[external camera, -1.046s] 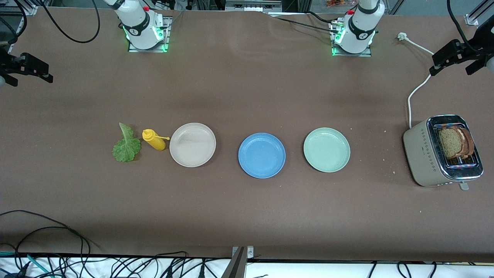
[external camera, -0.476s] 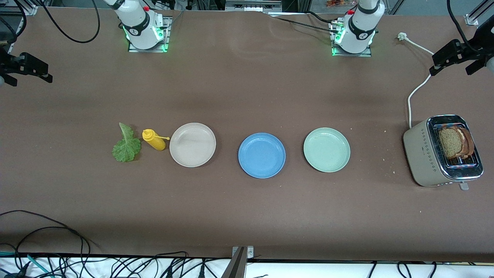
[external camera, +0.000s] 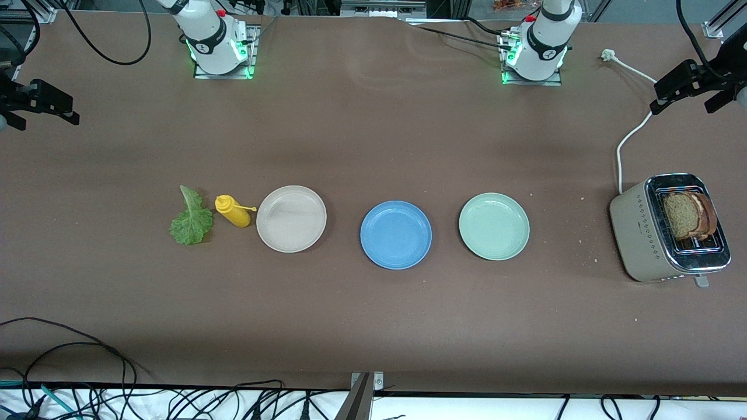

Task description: Make sandwich in blue plate with both arms

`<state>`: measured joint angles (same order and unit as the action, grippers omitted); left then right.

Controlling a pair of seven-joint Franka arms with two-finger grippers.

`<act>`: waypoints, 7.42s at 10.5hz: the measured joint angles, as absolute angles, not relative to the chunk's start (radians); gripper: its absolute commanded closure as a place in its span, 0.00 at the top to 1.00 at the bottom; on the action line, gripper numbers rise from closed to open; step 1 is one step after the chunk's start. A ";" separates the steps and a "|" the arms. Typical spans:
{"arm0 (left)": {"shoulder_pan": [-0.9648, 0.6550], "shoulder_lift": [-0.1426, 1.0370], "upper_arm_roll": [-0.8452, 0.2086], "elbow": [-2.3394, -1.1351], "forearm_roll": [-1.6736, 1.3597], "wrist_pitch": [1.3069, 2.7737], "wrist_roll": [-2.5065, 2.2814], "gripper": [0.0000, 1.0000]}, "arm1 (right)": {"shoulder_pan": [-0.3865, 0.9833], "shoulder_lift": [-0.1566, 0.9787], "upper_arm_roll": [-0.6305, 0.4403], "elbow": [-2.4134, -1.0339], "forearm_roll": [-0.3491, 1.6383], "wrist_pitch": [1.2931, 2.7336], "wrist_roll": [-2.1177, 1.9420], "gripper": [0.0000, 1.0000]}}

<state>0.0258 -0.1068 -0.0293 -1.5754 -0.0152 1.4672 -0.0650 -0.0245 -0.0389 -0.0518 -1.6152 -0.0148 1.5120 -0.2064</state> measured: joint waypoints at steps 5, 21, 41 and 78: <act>0.026 -0.107 -0.029 -1.575 -0.015 1.467 -0.065 1.00 | -0.025 -0.039 -0.052 -1.615 -0.015 1.512 -0.206 1.00; 0.026 -0.107 -0.029 -1.575 -0.015 1.467 -0.065 1.00 | -0.025 -0.039 -0.052 -1.615 -0.015 1.512 -0.205 1.00; 0.155 0.153 -0.028 -1.574 0.129 1.519 -0.053 1.00 | -0.025 -0.038 -0.052 -1.614 -0.015 1.511 -0.205 1.00; 0.332 0.459 -0.044 -1.564 0.131 1.795 0.173 0.00 | -0.025 -0.038 -0.052 -1.614 -0.015 1.508 -0.205 1.00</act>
